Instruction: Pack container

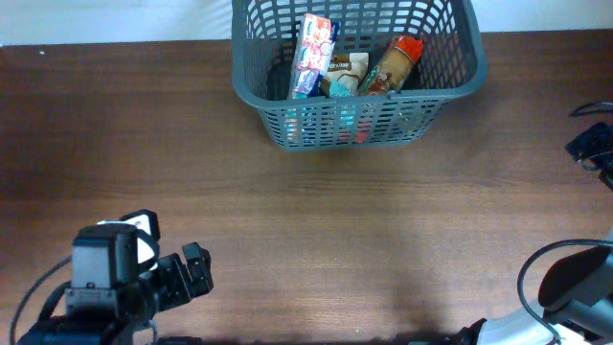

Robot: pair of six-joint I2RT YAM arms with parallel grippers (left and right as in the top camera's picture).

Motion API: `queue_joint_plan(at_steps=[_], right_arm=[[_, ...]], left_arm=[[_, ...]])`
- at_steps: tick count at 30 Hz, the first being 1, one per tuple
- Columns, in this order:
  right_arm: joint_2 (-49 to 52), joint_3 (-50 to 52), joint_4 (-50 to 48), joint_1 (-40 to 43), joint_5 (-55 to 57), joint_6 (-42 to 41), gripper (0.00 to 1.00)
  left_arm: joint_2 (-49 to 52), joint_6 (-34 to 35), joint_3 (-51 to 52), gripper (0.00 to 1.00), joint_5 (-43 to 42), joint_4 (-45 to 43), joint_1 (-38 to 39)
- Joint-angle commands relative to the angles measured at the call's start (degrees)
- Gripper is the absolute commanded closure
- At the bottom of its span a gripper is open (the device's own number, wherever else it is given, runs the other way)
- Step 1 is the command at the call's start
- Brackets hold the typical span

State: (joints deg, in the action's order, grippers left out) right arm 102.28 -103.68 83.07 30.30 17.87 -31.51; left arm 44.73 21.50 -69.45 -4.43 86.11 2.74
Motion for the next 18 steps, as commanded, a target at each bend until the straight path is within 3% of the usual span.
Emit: queue_joint_plan(at_steps=[1,9,18], right_arm=[[-0.5,0.2,0.0,0.1,0.1,-0.5,0.01],[-0.5,0.2,0.0,0.1,0.1,-0.5,0.01],[-0.5,0.2,0.0,0.1,0.1,-0.5,0.01]], left_arm=[[-0.2,1.4,1.2,0.01,0.4,0.0,-0.3],[-0.2,0.5,1.2,0.01,2.8,-3.9,-0.3],[-0.2,-23.0,4.5,0.01,-3.9,-20.2,-0.3]])
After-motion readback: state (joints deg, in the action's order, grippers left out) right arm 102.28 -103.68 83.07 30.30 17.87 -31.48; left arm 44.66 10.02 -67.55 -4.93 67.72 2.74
